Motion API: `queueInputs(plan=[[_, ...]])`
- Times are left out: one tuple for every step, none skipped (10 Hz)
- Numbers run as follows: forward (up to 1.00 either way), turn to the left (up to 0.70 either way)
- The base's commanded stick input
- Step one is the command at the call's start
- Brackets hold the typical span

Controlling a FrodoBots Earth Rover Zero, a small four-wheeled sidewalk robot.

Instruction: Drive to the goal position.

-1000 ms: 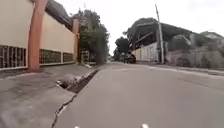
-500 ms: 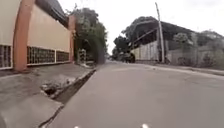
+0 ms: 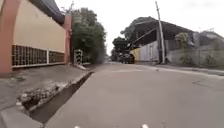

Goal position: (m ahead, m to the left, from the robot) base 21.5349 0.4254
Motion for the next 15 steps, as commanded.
queueInputs(plan=[[1.00, 0.00], [1.00, 0.00], [1.00, 0.00], [1.00, 0.00], [1.00, 0.00], [1.00, 0.00], [1.00, 0.00], [1.00, 0.00], [1.00, 0.00], [1.00, 0.00], [1.00, 0.00], [1.00, 0.00], [1.00, 0.00], [1.00, 0.00], [1.00, 0.00]])
